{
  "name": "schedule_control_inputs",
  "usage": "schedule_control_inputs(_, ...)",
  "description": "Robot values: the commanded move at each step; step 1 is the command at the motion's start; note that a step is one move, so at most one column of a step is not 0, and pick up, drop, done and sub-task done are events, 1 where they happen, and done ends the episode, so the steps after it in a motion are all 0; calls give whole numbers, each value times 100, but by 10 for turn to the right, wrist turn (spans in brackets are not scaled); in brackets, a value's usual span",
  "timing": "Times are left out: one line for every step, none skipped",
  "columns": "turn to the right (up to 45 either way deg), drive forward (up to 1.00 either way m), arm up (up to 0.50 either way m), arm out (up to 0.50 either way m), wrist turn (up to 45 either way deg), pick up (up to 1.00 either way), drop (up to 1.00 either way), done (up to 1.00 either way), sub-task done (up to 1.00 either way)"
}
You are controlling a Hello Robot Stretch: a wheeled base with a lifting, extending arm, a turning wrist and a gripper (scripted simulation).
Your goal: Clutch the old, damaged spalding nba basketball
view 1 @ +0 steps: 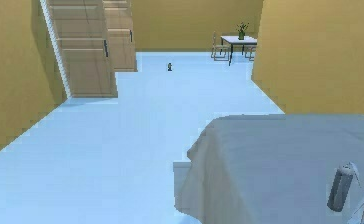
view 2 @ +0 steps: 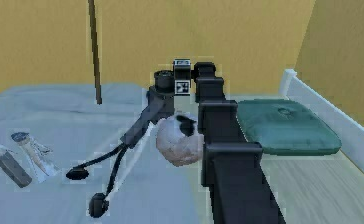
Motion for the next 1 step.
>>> schedule_control_inputs(0,0,0,0,450,0,0,0,0)
